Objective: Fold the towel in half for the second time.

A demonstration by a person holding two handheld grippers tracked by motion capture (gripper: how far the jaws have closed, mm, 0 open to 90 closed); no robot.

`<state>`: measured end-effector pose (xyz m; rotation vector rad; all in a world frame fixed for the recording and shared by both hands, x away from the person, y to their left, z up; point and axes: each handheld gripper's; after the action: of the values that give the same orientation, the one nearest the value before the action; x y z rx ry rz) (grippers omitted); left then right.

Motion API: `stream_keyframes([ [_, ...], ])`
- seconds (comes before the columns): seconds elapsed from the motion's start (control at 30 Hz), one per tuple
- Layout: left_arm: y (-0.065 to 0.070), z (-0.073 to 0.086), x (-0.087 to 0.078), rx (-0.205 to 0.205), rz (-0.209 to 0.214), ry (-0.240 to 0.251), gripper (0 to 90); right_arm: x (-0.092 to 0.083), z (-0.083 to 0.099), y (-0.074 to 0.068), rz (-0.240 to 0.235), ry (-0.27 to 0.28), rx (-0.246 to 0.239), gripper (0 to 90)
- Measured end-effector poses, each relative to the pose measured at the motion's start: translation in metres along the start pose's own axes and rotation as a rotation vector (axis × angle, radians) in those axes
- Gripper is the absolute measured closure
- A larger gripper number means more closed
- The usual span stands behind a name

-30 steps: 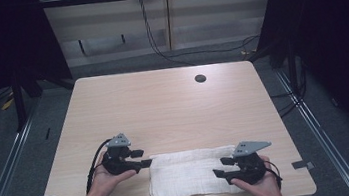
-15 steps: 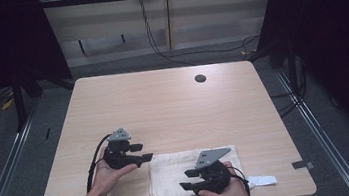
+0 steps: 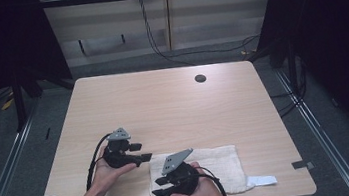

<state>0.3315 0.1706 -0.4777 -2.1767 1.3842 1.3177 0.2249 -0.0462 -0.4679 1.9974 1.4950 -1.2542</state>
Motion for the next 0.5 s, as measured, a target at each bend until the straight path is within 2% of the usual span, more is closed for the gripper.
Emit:
stream_keyframes([
  [0.03, 0.000, 0.000, 0.000, 0.000, -0.001, 0.001, 37.2, 0.004, 0.000, 0.001, 0.001, 0.001, -0.015, 63.1],
  [0.2, -0.002, 0.002, -0.002, 0.002, -0.004, 0.005, 39.9, 0.019, -0.003, 0.002, -0.022, -0.013, -0.029, 62.7],
  [0.23, -0.002, 0.003, -0.002, 0.000, -0.018, 0.009, 40.4, 0.022, -0.004, 0.002, -0.019, -0.020, -0.040, 62.0],
  [0.33, 0.000, 0.004, -0.003, -0.001, -0.029, 0.014, 39.9, 0.029, -0.005, 0.001, -0.005, -0.037, -0.062, 61.0],
  [0.4, -0.001, 0.005, -0.002, -0.002, -0.031, 0.016, 39.4, 0.032, -0.003, 0.000, 0.002, -0.044, -0.054, 59.7],
  [0.43, -0.001, 0.005, -0.002, -0.004, -0.030, 0.015, 39.4, 0.034, -0.002, -0.001, 0.008, -0.049, -0.068, 59.0],
  [0.47, -0.001, 0.005, -0.002, -0.004, -0.030, 0.012, 39.3, 0.035, -0.001, -0.002, 0.013, -0.044, -0.065, 59.4],
  [0.5, -0.001, 0.006, -0.002, -0.008, -0.027, 0.013, 39.1, 0.036, 0.001, -0.004, 0.020, -0.034, -0.086, 59.7],
])
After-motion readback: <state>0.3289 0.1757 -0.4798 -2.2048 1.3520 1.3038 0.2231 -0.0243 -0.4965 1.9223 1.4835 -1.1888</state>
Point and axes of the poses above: each handheld gripper's, and its own axes: x roughly forward along the jaws, z roughly out of its underside, y roughly to its right, and after that the axes turned 13 degrees about -y, right-handed
